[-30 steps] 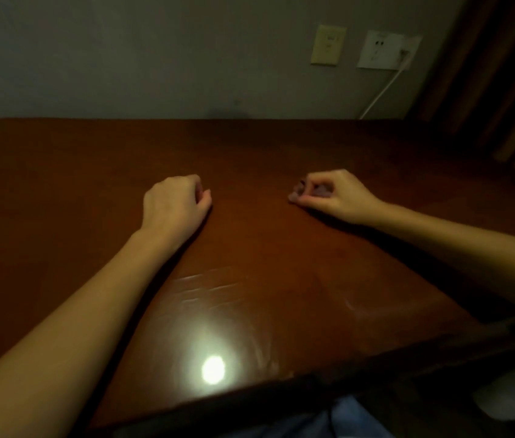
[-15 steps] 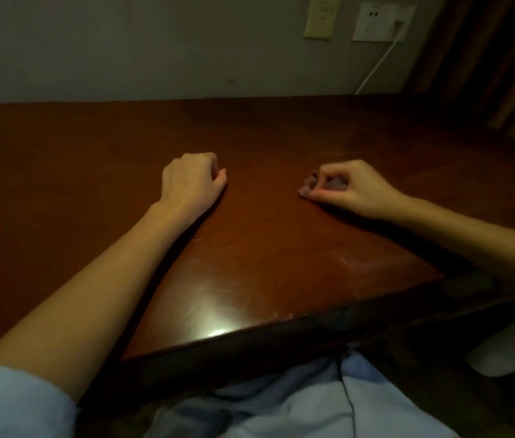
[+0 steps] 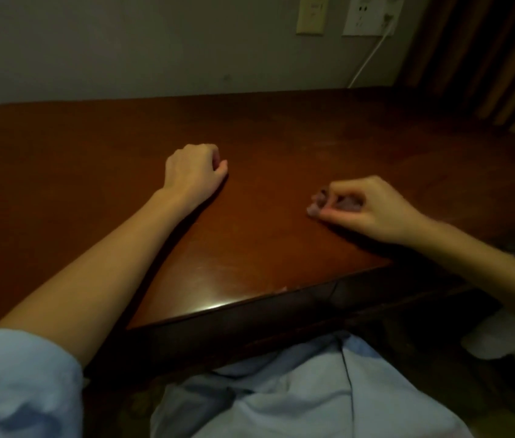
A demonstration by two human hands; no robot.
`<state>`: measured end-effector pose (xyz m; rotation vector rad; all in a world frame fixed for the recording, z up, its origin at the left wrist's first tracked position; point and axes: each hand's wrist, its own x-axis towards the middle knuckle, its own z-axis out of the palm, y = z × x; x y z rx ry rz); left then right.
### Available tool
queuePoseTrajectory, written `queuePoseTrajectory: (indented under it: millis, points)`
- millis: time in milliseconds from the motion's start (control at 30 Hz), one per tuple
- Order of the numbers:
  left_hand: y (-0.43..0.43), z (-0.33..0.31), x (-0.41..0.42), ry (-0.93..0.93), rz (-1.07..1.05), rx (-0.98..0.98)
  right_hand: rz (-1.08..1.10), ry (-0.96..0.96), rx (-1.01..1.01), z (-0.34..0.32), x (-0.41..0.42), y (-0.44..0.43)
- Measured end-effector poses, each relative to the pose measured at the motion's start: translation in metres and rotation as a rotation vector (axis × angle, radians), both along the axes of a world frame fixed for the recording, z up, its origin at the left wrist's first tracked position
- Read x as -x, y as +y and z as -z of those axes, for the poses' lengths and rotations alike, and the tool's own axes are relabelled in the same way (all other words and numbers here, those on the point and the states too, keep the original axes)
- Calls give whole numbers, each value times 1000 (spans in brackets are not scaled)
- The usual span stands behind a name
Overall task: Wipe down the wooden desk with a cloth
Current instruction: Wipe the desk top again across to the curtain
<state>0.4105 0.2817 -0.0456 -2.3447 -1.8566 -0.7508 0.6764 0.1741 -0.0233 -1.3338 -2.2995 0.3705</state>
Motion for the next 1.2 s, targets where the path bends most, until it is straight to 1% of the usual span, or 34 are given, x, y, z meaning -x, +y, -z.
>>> queuePoseTrajectory:
  millis: [67,100,133,233,300,333,367,400,500,567,633,667,700,767,833,867,900,1000,1067,1133,1167,1200]
  points:
    - [-2,-1,0,5,-10,7,134,-64,-64,2,17,19]
    - [-3,-1,0,12,-19,2,153,-80,-98,4,37,22]
    - [-4,-2,-1,21,-32,-7,125,-73,-119,7,61,18]
    - [-6,-2,-1,27,-67,-25,-144,-42,-130,12,119,-22]
    - [-6,-1,-1,25,-54,-25,-303,-28,-129,8,119,-57]
    - [-5,0,0,24,-47,-18,-341,-12,-121,9,106,-66]
    - [-5,0,-1,24,-40,-10,-317,9,-102,11,88,-69]
    - [-5,-1,-1,26,-36,-6,-250,23,-86,13,67,-67]
    - [-4,-1,-1,23,-38,5,67,29,-58,10,7,-40]
    - [-4,-1,0,20,-35,6,263,-65,-86,7,-6,-12]
    - [-4,0,0,11,-29,10,369,-156,-125,9,10,9]
    - [-5,-1,-1,7,-30,13,351,-158,-142,12,27,11]
    - [-6,-1,-1,8,-34,14,282,-146,-148,14,46,6]
    - [-8,-3,-2,18,-49,9,90,-86,-137,16,71,-24]
    - [-8,-3,-2,20,-49,5,-34,-30,-103,14,64,-56]
    - [-7,-2,-2,18,-44,8,-22,-15,-85,15,49,-62]
    - [-6,-2,-2,16,-40,13,43,-17,-69,16,29,-61]
    - [-4,0,-1,5,-31,21,354,-68,-65,14,-31,-30]
    - [-5,-1,-2,4,-32,20,498,-111,-87,11,-40,-1]
    - [-6,-2,-3,-2,-31,22,518,-144,-108,12,-15,21]
    - [-7,-2,-3,-6,-31,22,468,-139,-113,13,6,24]
    - [-7,-2,-3,-8,-36,22,373,-126,-110,13,28,18]
